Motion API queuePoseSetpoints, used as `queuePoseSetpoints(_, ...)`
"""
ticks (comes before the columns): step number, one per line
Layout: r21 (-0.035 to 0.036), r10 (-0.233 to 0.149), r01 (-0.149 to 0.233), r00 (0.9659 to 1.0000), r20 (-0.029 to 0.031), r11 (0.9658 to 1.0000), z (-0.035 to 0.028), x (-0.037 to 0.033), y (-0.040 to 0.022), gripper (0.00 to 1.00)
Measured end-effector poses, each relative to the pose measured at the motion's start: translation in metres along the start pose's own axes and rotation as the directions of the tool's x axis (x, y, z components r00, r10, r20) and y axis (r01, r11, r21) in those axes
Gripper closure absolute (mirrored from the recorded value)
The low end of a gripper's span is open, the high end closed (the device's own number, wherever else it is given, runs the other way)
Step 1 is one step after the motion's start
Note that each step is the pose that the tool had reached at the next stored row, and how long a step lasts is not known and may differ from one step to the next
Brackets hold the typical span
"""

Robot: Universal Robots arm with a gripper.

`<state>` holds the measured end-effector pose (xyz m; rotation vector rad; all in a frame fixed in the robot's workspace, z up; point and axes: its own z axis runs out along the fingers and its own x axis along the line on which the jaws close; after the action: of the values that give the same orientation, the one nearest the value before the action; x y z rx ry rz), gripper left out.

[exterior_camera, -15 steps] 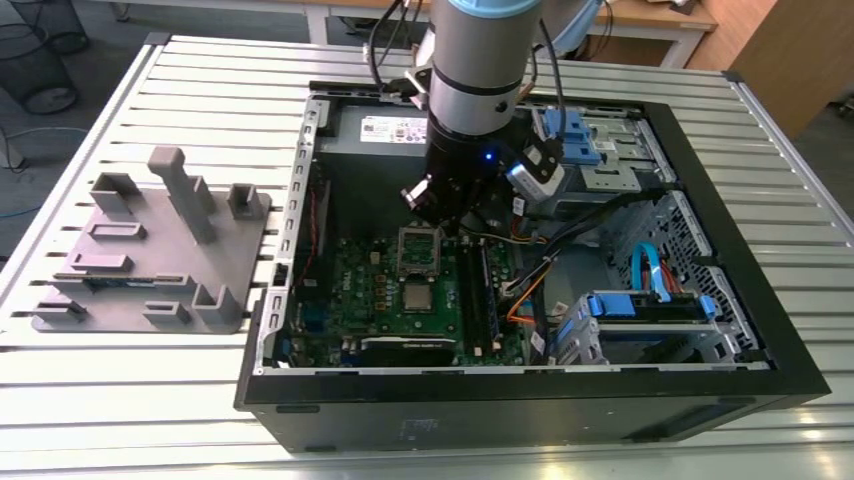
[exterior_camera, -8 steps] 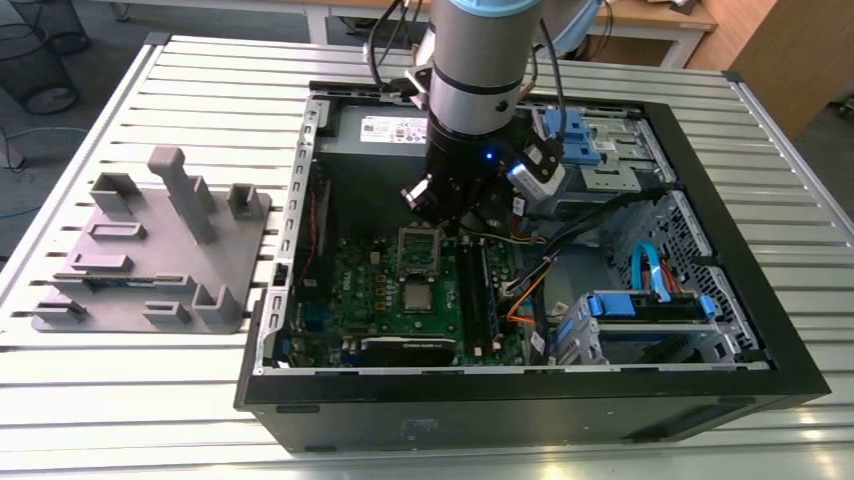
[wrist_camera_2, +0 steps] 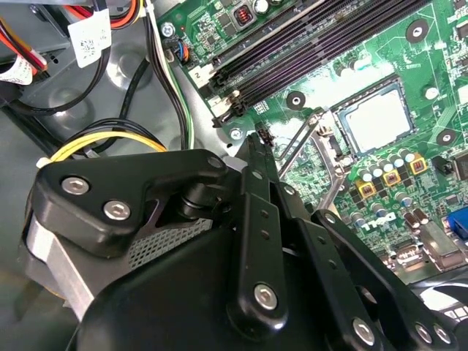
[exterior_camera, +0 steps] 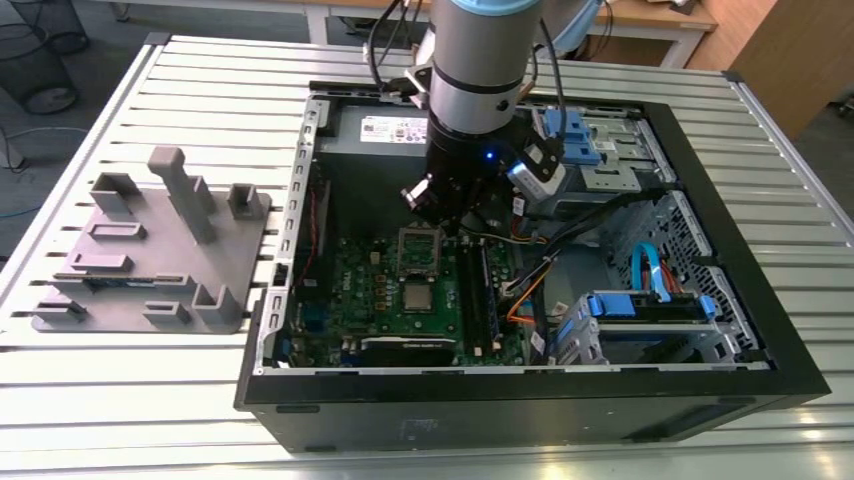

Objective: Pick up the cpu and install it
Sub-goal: 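Close the cpu cover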

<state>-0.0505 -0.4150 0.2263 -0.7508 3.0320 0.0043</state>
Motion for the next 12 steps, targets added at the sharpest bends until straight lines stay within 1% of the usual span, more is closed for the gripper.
queuePoseSetpoints(4,-0.0001,-0.007,0.007,1.0000,0.0000,1.0000,-0.0002,0.0007,-0.0013,0.89)
queuePoseSetpoints(12,-0.0007,-0.043,0.043,0.9991,0.0001,0.9991,-0.0012,0.0022,-0.0041,0.89)
